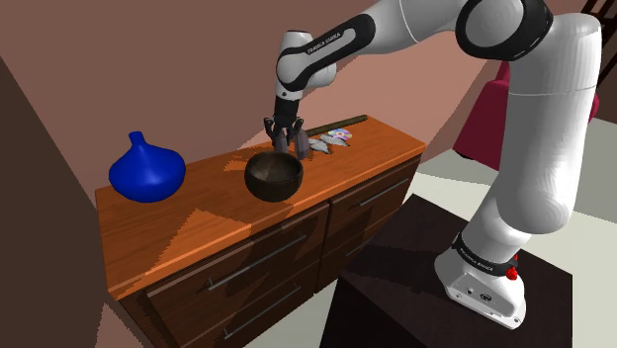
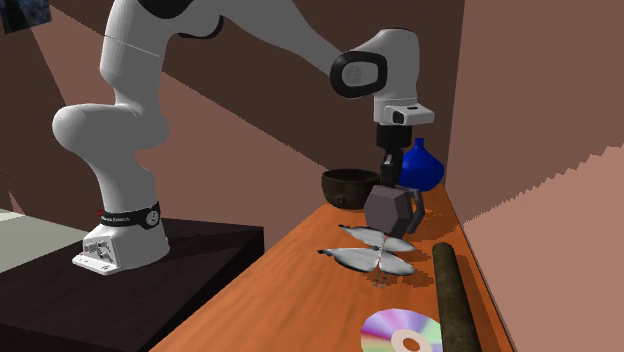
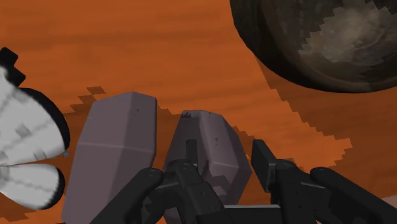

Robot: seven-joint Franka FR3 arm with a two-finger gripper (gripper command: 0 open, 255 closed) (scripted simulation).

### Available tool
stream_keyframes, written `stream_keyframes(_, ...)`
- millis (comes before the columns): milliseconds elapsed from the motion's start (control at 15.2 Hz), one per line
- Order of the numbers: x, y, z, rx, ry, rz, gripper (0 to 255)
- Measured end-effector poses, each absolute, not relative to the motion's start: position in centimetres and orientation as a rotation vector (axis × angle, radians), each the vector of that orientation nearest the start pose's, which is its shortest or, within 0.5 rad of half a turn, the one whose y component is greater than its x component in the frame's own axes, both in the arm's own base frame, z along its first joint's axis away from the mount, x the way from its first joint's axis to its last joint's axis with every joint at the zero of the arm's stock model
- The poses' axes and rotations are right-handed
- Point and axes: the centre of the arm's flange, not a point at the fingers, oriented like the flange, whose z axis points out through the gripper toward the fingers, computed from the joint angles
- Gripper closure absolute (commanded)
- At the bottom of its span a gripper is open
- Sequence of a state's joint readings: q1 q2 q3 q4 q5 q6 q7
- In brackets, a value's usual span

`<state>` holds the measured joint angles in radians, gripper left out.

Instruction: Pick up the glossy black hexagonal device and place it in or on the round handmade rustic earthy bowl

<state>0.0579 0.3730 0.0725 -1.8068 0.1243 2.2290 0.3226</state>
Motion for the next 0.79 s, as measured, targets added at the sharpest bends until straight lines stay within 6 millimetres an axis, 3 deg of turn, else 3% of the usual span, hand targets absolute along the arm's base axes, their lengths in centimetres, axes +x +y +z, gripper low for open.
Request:
stream_keyframes(330,64.2,8.4,34.6,-2.980,0.409,-0.029,255)
stream_keyframes(792,64.2,8.4,37.9,-2.980,0.410,-0.029,255)
